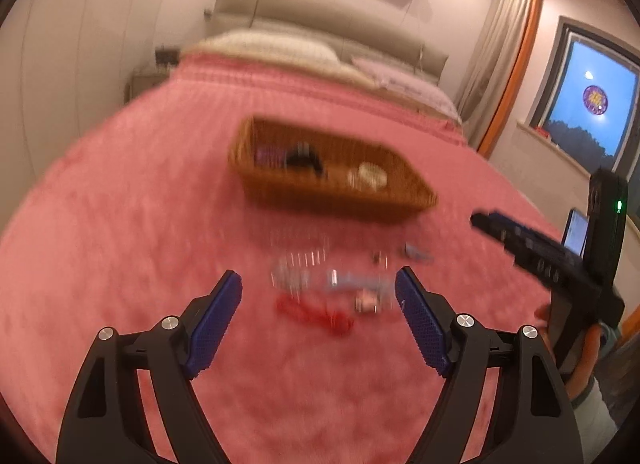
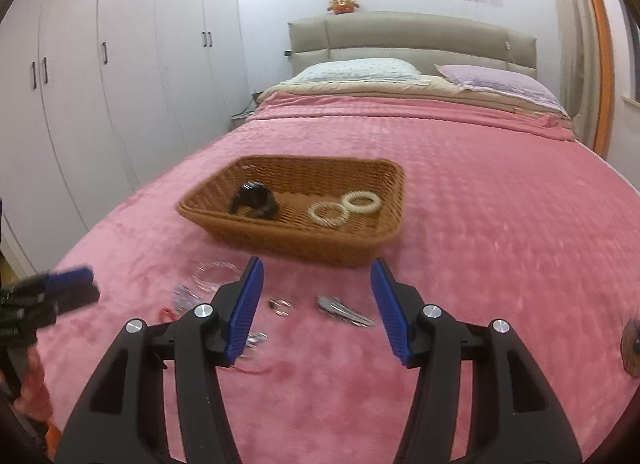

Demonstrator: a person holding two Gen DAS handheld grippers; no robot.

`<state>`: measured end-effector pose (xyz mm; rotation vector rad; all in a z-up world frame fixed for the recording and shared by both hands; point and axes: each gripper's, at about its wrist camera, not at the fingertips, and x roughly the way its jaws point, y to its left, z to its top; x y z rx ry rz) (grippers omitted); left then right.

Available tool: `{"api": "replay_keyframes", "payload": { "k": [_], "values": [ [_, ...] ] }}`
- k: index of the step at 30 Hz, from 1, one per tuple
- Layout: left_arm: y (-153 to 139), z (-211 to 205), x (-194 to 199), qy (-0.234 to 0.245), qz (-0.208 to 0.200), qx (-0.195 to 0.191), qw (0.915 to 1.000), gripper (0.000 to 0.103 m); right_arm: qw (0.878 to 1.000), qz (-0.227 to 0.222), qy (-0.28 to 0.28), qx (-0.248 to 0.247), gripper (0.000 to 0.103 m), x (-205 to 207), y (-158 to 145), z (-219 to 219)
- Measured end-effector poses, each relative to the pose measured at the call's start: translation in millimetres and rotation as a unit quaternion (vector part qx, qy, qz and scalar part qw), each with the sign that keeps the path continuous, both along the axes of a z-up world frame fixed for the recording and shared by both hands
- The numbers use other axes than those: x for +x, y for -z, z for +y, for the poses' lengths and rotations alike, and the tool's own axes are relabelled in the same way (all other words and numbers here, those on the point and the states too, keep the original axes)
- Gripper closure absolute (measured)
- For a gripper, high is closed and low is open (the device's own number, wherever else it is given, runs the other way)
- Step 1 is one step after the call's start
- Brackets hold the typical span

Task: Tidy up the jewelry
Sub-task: 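Grasp the red cord with the left tool while the right grasps the silver hair clip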

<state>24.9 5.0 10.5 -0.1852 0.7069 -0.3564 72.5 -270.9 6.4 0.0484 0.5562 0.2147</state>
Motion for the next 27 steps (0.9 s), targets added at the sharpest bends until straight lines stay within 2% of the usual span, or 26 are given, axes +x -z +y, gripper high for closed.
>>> {"api": "replay_keyframes", "payload": {
  "k": [3,6,10,14,17,18,22,25,27],
  "values": [
    [29,-10,1,0.002,0.039,0.006,0.9992,0.031,1.0,0.024,0.013,0.004,0.05,8,20,-11],
    [49,-19,9,-0.018,0.061,0.015,0.9979,0.034,0.998,0.053,0.027,0.02,0.051,18,39,-22],
    [55,-23,26,-0.053,0.063,0.015,0.9965,0.034,0.997,0.059,0.04,0.042,0.051,19,44,-33],
    [60,-21,41,-0.067,0.084,0.011,0.9942,0.037,0.995,0.078,0.049,0.034,0.051,26,51,-32],
    [61,-34,41,-0.06,0.081,0.046,0.9939,0.036,0.995,0.086,0.046,0.023,0.051,34,50,-29],
    [62,-40,40,-0.056,0.08,0.062,0.9933,0.033,0.995,0.088,0.045,0.017,0.051,38,49,-28],
    [64,-56,40,-0.052,0.076,0.126,0.9878,0.034,0.993,0.116,0.026,0.013,0.051,64,50,-25],
    [64,-54,35,-0.049,0.068,0.155,0.9843,0.051,0.986,0.163,0.0,0.027,0.053,81,63,-23],
    [61,-47,31,-0.045,0.068,0.148,0.9856,0.069,0.982,0.184,-0.019,0.033,0.061,80,71,-20]
  ]
}}
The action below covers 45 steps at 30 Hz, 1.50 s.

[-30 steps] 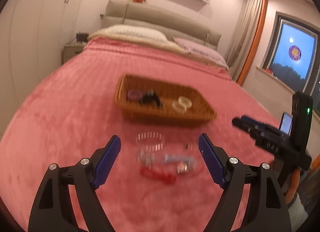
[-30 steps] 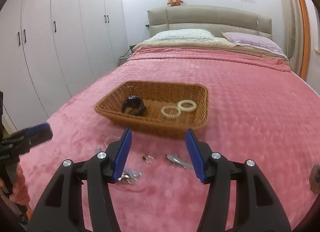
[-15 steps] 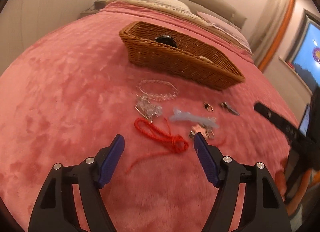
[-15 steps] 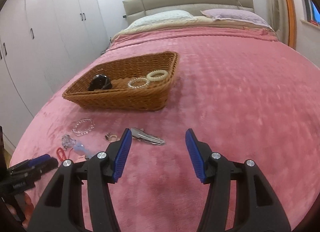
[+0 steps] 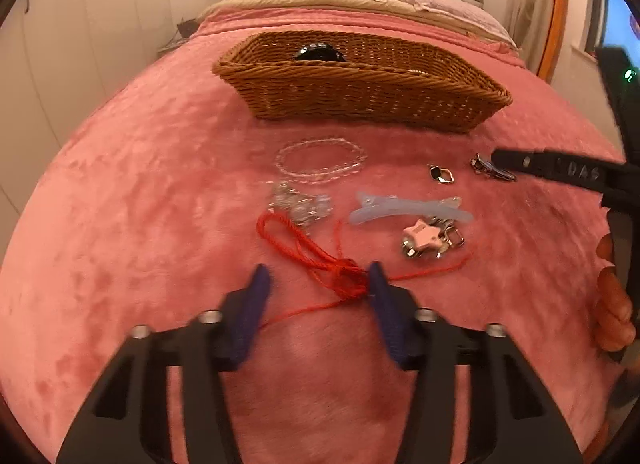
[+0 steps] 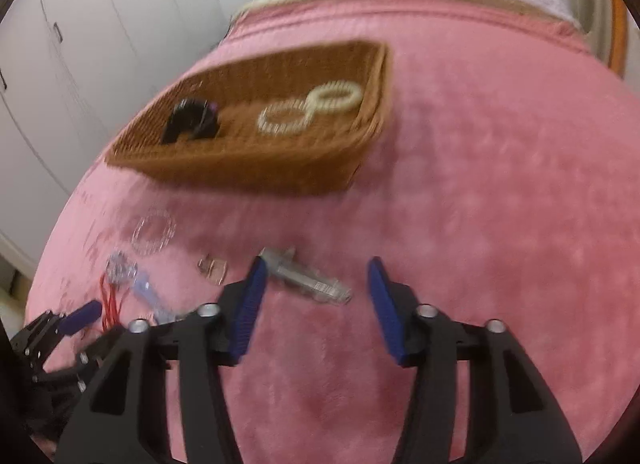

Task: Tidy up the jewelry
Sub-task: 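Grasp the red cord with the left tool while the right grasps the silver hair clip, then carry the red cord and silver clip into the basket and release both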

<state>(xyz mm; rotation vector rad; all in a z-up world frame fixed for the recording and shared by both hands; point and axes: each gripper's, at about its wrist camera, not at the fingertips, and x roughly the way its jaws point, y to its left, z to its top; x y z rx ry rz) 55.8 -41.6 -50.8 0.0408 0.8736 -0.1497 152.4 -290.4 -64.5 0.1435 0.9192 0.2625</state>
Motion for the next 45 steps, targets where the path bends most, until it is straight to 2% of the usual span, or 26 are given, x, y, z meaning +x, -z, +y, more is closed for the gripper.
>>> {"api": "replay_keyframes", "payload": {
  "k": [2,3,4,8,10,13,15,17,21,24,26,27,29,32,35,40,42,45],
  "values": [
    [-2,14,-4,0.007,0.003,-0.016,0.9998,0.078,1.0,0.007,-0.014,0.005,0.062,-6,2,6],
    [-2,18,-6,0.01,0.004,-0.021,0.9997,0.08,1.0,0.009,-0.022,0.009,0.067,-9,2,10],
    [-3,24,-8,0.014,0.004,-0.027,0.9995,0.082,0.999,0.01,-0.033,0.01,0.068,-14,2,16],
    [-4,37,-14,0.04,-0.001,-0.031,0.9987,0.082,0.999,0.001,-0.041,-0.001,0.068,-28,1,33],
    [-2,45,-17,0.045,-0.003,-0.025,0.9987,0.082,1.0,-0.01,-0.025,-0.015,0.068,-32,-1,34],
    [-2,54,-17,0.046,0.003,-0.055,0.9974,0.082,1.0,-0.015,-0.007,-0.027,0.068,-27,-2,34],
    [-2,55,-17,0.046,0.002,-0.062,0.997,0.079,0.999,-0.012,0.0,-0.038,0.068,-19,0,38],
    [-3,53,-15,0.048,0.001,-0.07,0.9964,0.068,0.999,-0.013,0.001,-0.048,0.068,-10,0,39],
    [-1,39,-8,0.043,0.0,-0.044,0.9981,0.066,0.996,-0.012,0.004,-0.088,0.072,2,9,56],
    [1,34,-5,0.031,-0.001,-0.022,0.9993,0.074,0.993,-0.019,-0.001,-0.118,0.073,1,11,67],
    [1,34,-5,0.021,-0.005,-0.008,0.9997,0.097,0.993,-0.022,-0.01,-0.118,0.087,-1,11,68],
    [1,35,-5,0.018,-0.008,-0.008,0.9998,0.099,0.993,-0.025,-0.015,-0.116,0.091,-4,10,69],
    [0,44,-6,0.02,-0.009,-0.039,0.999,0.099,0.992,-0.037,-0.015,-0.123,0.091,-9,9,72],
    [-3,59,-8,0.019,-0.011,-0.089,0.9958,0.099,0.989,-0.079,-0.017,-0.12,0.092,-29,-3,73],
    [-15,63,-14,0.024,-0.039,-0.109,0.993,0.099,0.99,-0.095,-0.015,-0.106,0.092,-44,-14,71],
    [-52,59,-18,0.043,-0.095,-0.121,0.9871,0.099,0.987,-0.137,-0.008,-0.082,0.092,-58,-52,64],
    [-75,57,-9,0.056,-0.12,-0.144,0.9807,0.099,0.985,-0.159,-0.008,-0.073,0.092,-57,-73,62],
    [-108,49,11,0.063,-0.157,-0.149,0.9743,0.099,0.979,-0.188,-0.005,-0.074,0.092,-45,-107,57]
  ]
}}
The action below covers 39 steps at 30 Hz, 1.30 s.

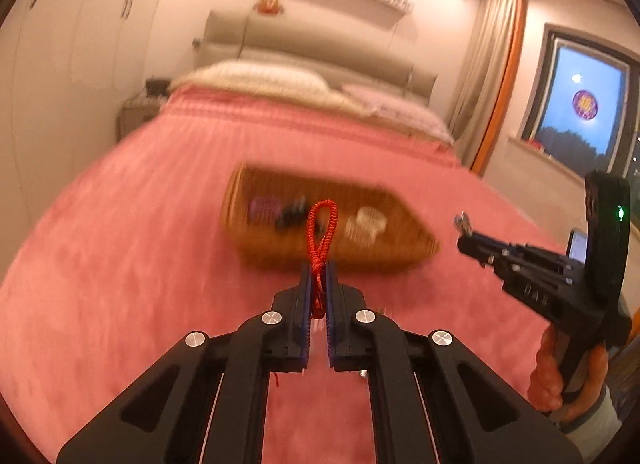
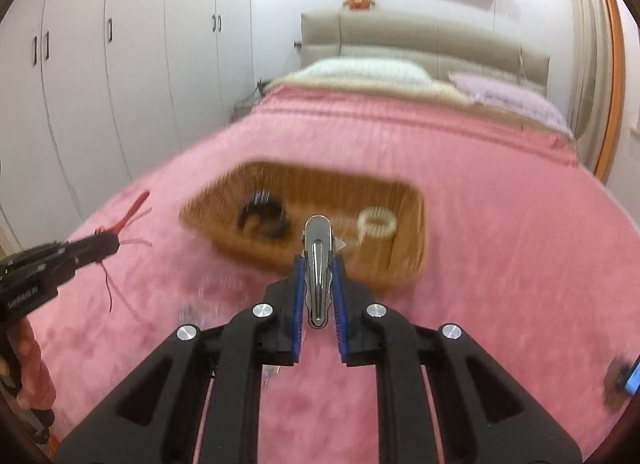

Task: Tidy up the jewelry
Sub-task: 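Carry the red cord and silver clip into the basket and release both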

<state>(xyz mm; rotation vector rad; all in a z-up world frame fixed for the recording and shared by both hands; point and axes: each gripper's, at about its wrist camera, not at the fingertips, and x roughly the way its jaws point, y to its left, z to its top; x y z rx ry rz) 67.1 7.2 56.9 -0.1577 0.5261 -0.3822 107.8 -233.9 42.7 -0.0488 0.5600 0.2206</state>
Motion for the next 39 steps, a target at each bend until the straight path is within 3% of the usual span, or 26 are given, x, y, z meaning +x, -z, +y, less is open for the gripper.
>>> {"api": "replay_keyframes", "payload": {
  "k": [4,7,13,18,23,29,33,34,37,39],
  "values": [
    [-35,-23,41,0.013,-0.04,0.004,0.9991,0.099,1.0,-0.012,0.002,0.008,0.092,31,-23,-2],
    [-44,-46,87,0.017,-0.042,0.019,0.9988,0.099,1.0,0.008,0.006,0.023,0.092,69,-26,-6],
    [-15,-79,162,0.019,0.011,0.01,0.9997,0.099,0.994,0.089,0.013,0.066,0.092,149,4,-13],
    [20,-85,197,0.02,0.057,0.012,0.9981,0.099,0.988,0.141,0.018,0.059,0.092,184,37,-5],
    [45,-87,206,0.019,0.077,0.03,0.9964,0.099,0.98,0.183,0.026,0.068,0.092,203,65,-8],
    [52,-82,213,0.012,0.092,0.033,0.9951,0.097,0.979,0.196,0.027,0.045,0.091,207,78,-5],
    [40,-79,201,0.016,0.075,0.026,0.9967,0.083,0.98,0.193,0.02,0.039,0.09,201,75,-3],
    [33,-77,195,0.022,0.067,0.024,0.9972,0.082,0.981,0.189,0.021,0.038,0.087,195,72,-4],
    [15,-72,172,0.024,0.042,0.029,0.9984,0.061,0.982,0.18,0.022,0.045,0.071,183,61,-10],
    [2,-66,153,0.027,0.023,0.03,0.9989,0.06,0.984,0.168,0.016,0.056,0.071,165,49,-13]
  ]
}}
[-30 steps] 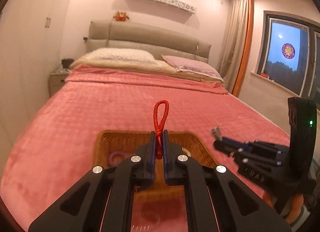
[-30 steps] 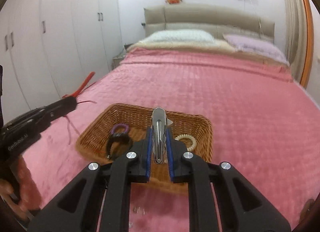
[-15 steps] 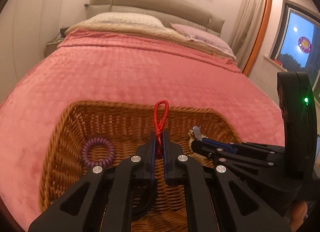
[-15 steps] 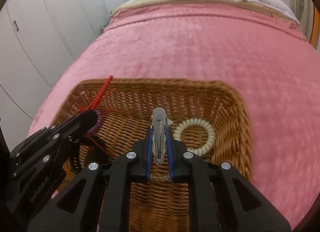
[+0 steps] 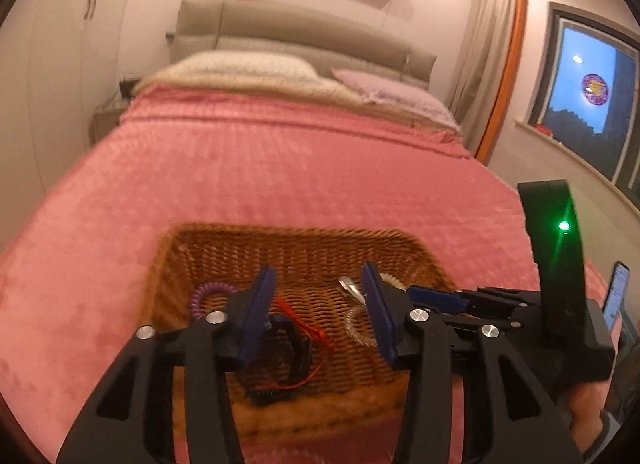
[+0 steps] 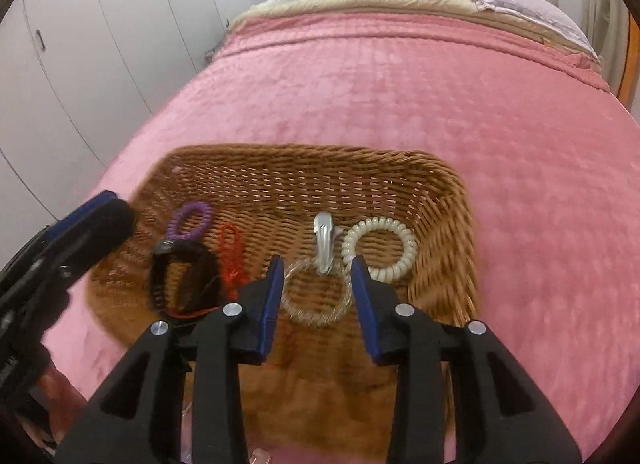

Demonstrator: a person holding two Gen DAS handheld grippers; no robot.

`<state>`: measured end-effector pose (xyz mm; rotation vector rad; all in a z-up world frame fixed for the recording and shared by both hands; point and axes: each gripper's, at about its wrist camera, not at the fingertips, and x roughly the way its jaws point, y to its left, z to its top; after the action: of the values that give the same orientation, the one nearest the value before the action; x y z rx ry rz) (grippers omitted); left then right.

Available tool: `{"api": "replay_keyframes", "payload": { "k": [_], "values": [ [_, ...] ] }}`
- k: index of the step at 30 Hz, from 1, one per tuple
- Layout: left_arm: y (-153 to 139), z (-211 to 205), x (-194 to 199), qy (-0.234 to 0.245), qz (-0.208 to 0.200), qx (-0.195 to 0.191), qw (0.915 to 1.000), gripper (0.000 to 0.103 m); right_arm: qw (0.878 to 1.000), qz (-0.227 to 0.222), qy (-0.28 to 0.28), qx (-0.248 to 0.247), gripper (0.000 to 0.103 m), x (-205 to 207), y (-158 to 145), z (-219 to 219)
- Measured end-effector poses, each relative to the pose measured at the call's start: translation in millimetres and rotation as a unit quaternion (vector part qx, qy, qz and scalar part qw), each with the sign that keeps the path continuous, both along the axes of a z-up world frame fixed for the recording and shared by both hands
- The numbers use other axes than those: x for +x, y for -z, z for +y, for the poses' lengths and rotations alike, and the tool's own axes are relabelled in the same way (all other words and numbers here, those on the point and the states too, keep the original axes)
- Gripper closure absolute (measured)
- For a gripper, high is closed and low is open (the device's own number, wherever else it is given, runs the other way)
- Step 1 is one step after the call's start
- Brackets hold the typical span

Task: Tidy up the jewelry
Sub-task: 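Carry the red cord and silver clip into the basket and release both, then grasp the crystal charm with the left tool while the right grasps the blue claw clip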

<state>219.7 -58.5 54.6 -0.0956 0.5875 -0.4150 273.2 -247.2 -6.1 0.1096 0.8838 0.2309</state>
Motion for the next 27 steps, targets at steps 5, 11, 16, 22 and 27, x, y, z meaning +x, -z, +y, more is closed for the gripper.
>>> {"api": "replay_keyframes", "payload": {
  "k": [5,11,16,22,27],
  "values": [
    [-29,24,-58,-0.002,-0.045,-0.016,0.9989,0.044,0.999,-0.042,-0.016,0.028,0.071,-56,-28,-3],
    [-25,54,-125,-0.011,-0.059,-0.035,0.9976,0.043,0.994,-0.082,-0.048,0.06,0.071,-134,-25,7],
    [32,85,-153,-0.036,0.001,-0.082,0.996,0.043,0.993,-0.082,-0.061,0.065,0.071,-172,11,20],
    [78,89,-141,-0.051,0.06,-0.06,0.9951,0.045,0.994,-0.059,-0.083,0.036,0.071,-175,40,40],
    [92,86,-126,-0.04,0.103,-0.051,0.9925,0.045,0.996,-0.038,-0.08,0.018,0.073,-168,53,49]
  ]
}}
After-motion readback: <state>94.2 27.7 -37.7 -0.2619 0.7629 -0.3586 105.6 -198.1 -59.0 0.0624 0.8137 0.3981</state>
